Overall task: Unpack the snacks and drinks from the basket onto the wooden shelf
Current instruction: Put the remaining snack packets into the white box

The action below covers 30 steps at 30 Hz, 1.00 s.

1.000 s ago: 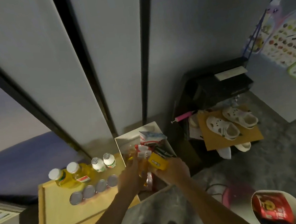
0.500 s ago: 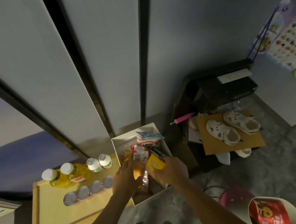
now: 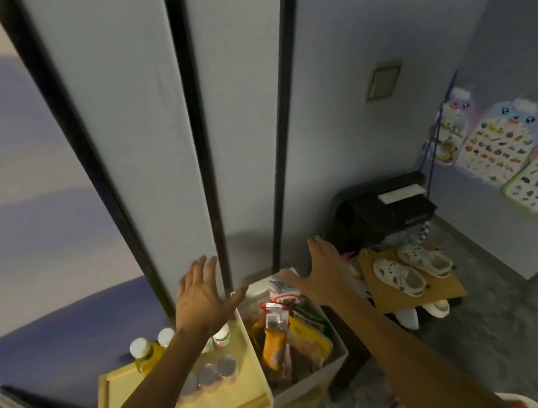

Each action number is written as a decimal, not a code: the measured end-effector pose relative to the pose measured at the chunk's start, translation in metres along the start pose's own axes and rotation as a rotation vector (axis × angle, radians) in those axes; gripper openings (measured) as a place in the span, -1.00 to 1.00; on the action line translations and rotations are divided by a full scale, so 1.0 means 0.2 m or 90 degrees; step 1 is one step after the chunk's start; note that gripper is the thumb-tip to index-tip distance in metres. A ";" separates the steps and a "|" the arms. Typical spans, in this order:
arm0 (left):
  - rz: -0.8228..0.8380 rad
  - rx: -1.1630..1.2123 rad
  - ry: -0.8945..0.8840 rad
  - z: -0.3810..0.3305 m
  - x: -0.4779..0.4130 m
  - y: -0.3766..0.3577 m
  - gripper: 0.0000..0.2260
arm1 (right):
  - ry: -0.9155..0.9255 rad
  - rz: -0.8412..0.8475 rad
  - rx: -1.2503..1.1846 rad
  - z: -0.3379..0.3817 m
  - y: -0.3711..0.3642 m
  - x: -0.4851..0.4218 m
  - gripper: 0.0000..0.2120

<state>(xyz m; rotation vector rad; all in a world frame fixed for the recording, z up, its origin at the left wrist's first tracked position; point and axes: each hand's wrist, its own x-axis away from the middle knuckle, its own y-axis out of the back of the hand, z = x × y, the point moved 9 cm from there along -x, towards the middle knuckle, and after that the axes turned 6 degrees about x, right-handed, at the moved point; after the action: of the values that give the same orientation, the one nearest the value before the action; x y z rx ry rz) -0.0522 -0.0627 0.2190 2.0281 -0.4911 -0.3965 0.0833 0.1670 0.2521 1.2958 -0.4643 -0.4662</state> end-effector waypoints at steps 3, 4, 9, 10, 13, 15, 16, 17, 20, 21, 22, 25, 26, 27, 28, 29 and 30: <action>-0.029 0.004 -0.003 0.01 0.05 0.19 -0.01 | 0.025 -0.042 0.001 0.13 0.14 0.07 0.03; -0.042 0.004 -0.005 0.01 0.08 0.26 -0.01 | 0.034 -0.052 0.003 0.17 0.17 0.10 0.02; -0.127 -0.016 0.011 0.12 0.33 0.57 -0.03 | 0.101 -0.074 -0.006 0.40 0.22 0.21 0.05; -0.140 -0.027 0.026 0.17 0.41 0.62 -0.03 | 0.120 -0.077 -0.005 0.46 0.22 0.24 0.05; -0.178 -0.056 0.082 0.34 0.67 0.74 0.00 | 0.182 -0.078 -0.010 0.63 0.19 0.37 0.06; -0.204 -0.075 0.131 0.46 0.89 0.81 -0.01 | 0.221 -0.058 -0.022 0.72 0.12 0.47 0.06; -0.216 -0.086 0.153 0.51 1.00 0.84 -0.01 | 0.241 -0.050 -0.028 0.77 0.08 0.54 0.06; -0.227 -0.095 0.174 0.55 1.13 0.87 -0.02 | 0.262 -0.043 -0.036 0.82 0.04 0.60 0.06; -0.245 -0.123 0.235 0.67 1.52 0.93 -0.07 | 0.322 -0.017 -0.050 0.97 -0.09 0.83 0.01; -0.251 -0.137 0.254 0.70 1.66 0.96 -0.08 | 0.334 -0.007 -0.056 1.02 -0.15 0.90 -0.03; -0.259 -0.150 0.275 0.73 1.79 0.98 -0.10 | 0.342 0.004 -0.069 1.06 -0.21 0.98 -0.07; -0.279 -0.169 0.352 0.83 2.18 1.05 -0.12 | 0.399 0.044 -0.110 1.25 -0.33 1.25 -0.09; -0.281 -0.174 0.379 0.87 2.29 1.08 -0.11 | 0.425 0.060 -0.115 1.32 -0.34 1.35 -0.08; -0.281 -0.179 0.404 0.92 2.40 1.10 -0.09 | 0.443 0.074 -0.114 1.38 -0.37 1.44 -0.08; -0.281 -0.184 0.426 0.97 2.50 1.13 -0.06 | 0.459 0.082 -0.111 1.44 -0.39 1.51 -0.07; -0.281 -0.188 0.445 1.02 2.59 1.15 -0.04 | 0.469 0.091 -0.108 1.49 -0.42 1.57 -0.05; -0.281 -0.190 0.461 1.07 2.67 1.16 -0.04 | 0.479 0.097 -0.105 1.54 -0.44 1.64 -0.02</action>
<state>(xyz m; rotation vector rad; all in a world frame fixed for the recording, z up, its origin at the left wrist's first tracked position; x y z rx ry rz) 0.2679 -0.5899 0.2821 1.8139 0.4425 0.0280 0.1704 -0.2835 0.2507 1.1651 0.1078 0.1239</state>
